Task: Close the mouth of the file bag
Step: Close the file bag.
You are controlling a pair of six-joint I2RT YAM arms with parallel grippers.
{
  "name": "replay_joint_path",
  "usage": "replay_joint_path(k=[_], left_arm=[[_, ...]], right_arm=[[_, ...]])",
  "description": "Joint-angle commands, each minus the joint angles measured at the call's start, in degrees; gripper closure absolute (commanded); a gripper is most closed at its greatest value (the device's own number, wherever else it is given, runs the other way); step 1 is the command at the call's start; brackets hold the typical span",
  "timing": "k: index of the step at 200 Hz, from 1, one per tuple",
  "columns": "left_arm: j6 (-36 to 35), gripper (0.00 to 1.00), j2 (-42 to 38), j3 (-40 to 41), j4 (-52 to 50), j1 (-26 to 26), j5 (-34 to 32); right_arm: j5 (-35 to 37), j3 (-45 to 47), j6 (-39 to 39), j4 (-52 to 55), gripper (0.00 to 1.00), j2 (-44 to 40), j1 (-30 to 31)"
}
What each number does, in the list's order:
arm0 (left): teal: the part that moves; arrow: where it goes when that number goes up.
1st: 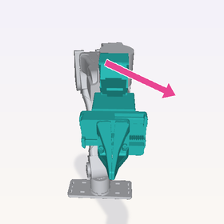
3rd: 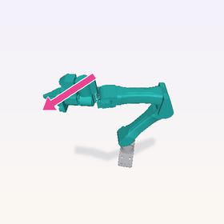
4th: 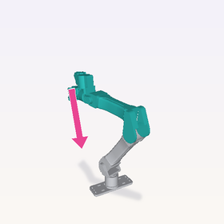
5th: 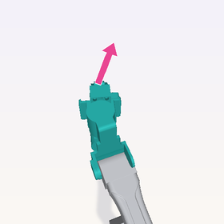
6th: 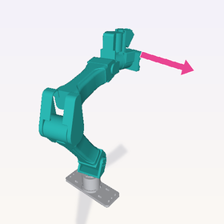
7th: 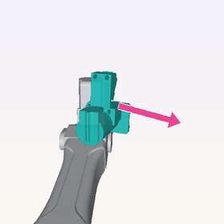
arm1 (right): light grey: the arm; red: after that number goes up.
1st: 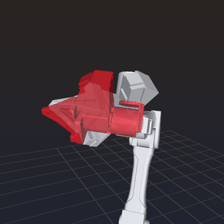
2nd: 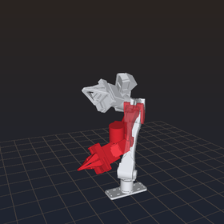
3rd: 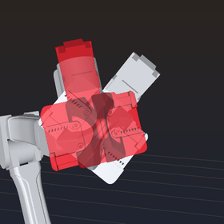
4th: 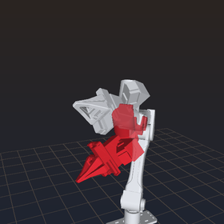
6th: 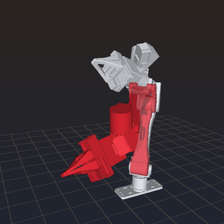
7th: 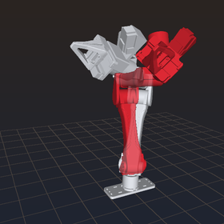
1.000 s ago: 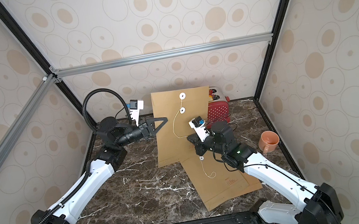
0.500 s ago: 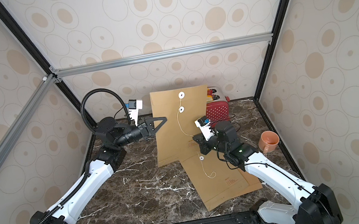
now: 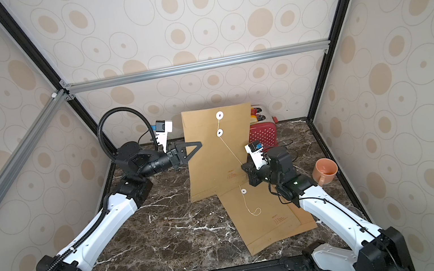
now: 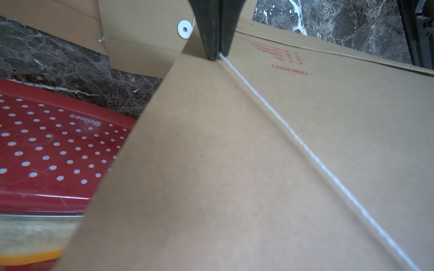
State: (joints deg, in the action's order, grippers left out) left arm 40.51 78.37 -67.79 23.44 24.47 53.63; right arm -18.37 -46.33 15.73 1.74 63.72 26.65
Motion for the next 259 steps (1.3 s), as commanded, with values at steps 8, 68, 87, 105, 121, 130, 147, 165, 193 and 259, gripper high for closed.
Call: replay_joint_path(k=[8,68,87,105,121,130,147,165,193,259], left_arm=[[0.6,1.0,-1.0,-1.7,2.5,-0.3,0.6],[-6.4,1.0,-1.6,-3.3,-6.5,0.9,-0.7],[-7.9,1.0,-2.1,-3.6,-8.1,1.2,-1.1],[-6.6,1.0,-2.2,-2.7,-6.6,1.1,-1.3],[-2.5,1.0,-1.9,-1.2,-0.1,0.5,-0.9],[-2.3,1.0,-1.6,-1.6,0.0,0.4,-0.2],[-2.4,1.0,-1.5,-1.6,0.0,0.4,0.0],[-3.4,1.0,-1.9,-1.8,-1.4,0.3,-0.2],[-4.7,1.0,-2.3,-2.2,-2.9,0.4,-0.3],[-6.1,1.0,-2.2,-2.8,-5.0,0.4,-0.4]], right_arm=[[-1.1,0.2,0.4,-0.7,1.0,-1.4,-0.4],[-3.5,-10.4,-1.7,7.3,1.0,-3.6,-3.8],[-5.5,-15.0,-2.8,10.8,1.0,-2.4,-6.5],[-6.2,-19.4,-4.2,14.8,1.0,-0.7,-9.1],[-7.3,-22.6,-5.0,17.6,1.0,0.8,-11.6],[-7.9,-24.0,-5.1,18.3,1.0,1.4,-13.8],[-8.9,-27.1,-5.2,19.7,1.0,3.1,-16.4],[-9.7,-30.4,-5.8,21.4,1.0,5.0,-17.6],[-10.9,-33.6,-6.3,22.8,1.0,7.1,-17.6],[-7.8,-37.4,-7.9,23.5,1.0,7.9,-18.6]])
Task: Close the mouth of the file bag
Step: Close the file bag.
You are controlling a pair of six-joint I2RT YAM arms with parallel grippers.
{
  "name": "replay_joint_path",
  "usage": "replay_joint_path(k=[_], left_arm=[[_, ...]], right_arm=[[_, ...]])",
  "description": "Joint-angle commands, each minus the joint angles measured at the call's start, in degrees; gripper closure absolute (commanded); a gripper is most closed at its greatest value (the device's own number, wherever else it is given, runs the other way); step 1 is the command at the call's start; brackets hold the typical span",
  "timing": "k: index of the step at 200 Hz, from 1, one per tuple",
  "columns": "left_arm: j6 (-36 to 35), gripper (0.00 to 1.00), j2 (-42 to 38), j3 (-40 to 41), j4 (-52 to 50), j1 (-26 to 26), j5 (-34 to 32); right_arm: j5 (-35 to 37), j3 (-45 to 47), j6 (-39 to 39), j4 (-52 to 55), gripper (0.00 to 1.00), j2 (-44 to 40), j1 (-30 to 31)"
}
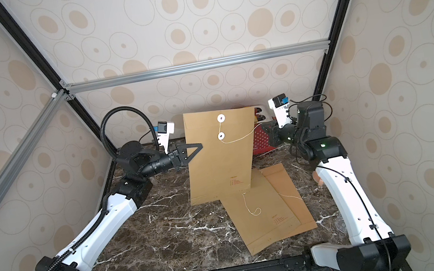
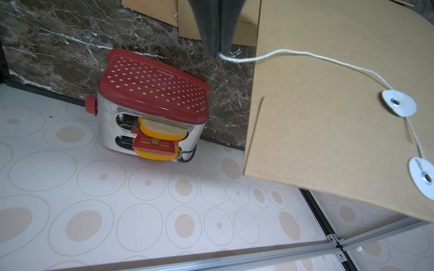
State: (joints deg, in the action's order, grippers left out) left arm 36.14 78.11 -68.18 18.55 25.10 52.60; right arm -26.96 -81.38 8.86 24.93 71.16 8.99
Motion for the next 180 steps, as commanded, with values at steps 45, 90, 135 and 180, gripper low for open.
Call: replay_joint_path(k=[45,90,135,180], left_arm=[[-1.4,1.0,-2.0,-2.2,0.2,-0.3,0.6],[-1.4,1.0,-1.9,-2.5,-0.1,-0.2,0.5],[-0.3,1.0,-1.9,-2.4,1.0,-0.1,0.8],[-0.8,1.0,-2.3,-2.5,0.6,0.2,0.7]], right_arm=[[-0.8,-6.8,-0.5,1.5,1.0,3.2,-2.0],[-3.5,-5.2,0.2,-3.2,1.0,1.5,-2.0],[-0.8,-10.8,-1.4,1.8,1.0,3.6,-2.2],[-2.8,-11.8,0.2,1.7,1.0,4.5,-2.3]])
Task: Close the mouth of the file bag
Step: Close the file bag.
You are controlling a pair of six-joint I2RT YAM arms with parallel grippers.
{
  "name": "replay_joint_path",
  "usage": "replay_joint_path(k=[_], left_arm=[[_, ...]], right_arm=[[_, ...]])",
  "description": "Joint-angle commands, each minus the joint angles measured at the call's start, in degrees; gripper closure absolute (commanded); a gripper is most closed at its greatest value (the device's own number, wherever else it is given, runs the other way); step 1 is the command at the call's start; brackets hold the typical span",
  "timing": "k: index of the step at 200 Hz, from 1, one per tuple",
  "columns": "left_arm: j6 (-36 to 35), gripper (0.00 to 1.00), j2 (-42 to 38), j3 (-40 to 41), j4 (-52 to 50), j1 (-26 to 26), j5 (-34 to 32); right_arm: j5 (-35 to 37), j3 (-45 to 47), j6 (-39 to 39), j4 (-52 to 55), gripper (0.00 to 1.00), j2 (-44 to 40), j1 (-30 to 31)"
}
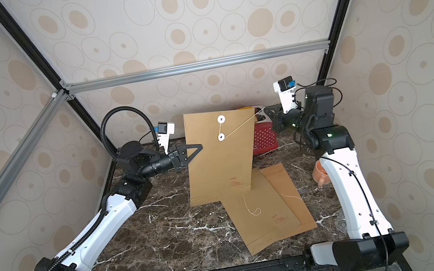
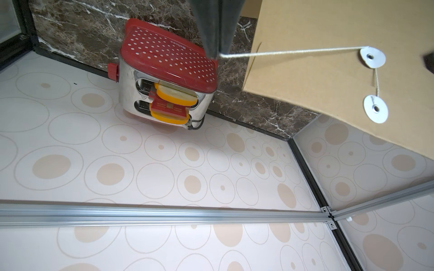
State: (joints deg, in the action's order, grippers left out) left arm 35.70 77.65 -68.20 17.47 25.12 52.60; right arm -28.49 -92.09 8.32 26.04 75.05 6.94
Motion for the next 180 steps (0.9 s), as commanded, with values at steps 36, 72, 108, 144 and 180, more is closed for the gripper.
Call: replay_joint_path(k=[36,72,108,144,180], left_arm=[[0.0,1.0,-2.0,-2.2,2.1,0.4,0.3],[0.8,1.0,-2.8,-1.6,3.5,0.4,0.2],[4.0,1.0,-1.7,-1.5,7.4,0.4,2.0],[3.6,1.0,-1.8,-1.6,7.2,0.4,2.1],[3.6,1.0,-1.8,-1.6,7.0,0.4,2.1]], right_arm=[[-2.5,-1.5,0.7,1.3,1.0,0.1,-0.2],[1.4,10.3,2.1,-2.8,1.0,-5.0,-0.3],[1.6,10.7,1.8,-1.4,1.0,-3.5,-0.9],[1.9,7.4,0.7,-0.3,1.0,-1.8,-1.1],[1.5,5.7,0.3,0.7,1.0,-1.2,-1.1]])
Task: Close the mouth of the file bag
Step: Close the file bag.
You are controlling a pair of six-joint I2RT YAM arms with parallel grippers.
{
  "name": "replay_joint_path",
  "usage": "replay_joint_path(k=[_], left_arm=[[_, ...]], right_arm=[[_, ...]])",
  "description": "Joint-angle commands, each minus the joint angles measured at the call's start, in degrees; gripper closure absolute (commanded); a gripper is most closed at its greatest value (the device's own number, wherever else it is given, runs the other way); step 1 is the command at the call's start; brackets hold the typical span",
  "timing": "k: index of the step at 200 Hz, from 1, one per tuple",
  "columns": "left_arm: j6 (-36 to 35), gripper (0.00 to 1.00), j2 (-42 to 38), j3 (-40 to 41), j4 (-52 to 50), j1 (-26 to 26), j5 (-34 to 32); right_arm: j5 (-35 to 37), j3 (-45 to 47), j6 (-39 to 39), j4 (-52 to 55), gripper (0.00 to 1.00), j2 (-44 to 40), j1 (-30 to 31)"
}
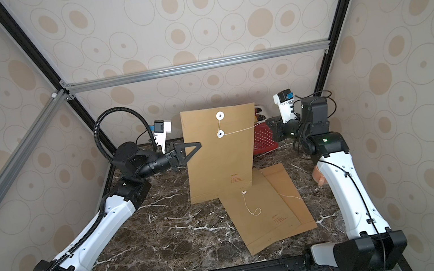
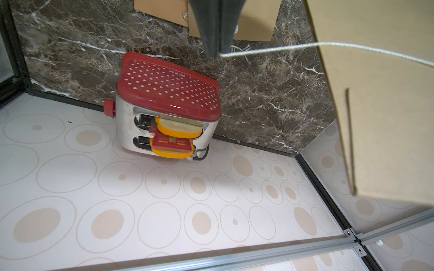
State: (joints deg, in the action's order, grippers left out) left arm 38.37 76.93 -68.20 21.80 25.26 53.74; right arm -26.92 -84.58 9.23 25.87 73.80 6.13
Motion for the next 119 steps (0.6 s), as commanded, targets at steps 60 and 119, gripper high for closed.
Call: replay_joint_path(k=[60,119], left_arm=[[-11.0,1.0,-1.6,-5.6,-15.3,2.1,-5.0],[-13.7,1.0,-1.1,-7.0,-19.4,2.8,-5.1]], right_arm=[[-2.4,-4.0,1.2,-0.7,1.0,-2.6,-0.2],[-3.8,-14.1,1.2,2.1,1.0,3.8,0.0]])
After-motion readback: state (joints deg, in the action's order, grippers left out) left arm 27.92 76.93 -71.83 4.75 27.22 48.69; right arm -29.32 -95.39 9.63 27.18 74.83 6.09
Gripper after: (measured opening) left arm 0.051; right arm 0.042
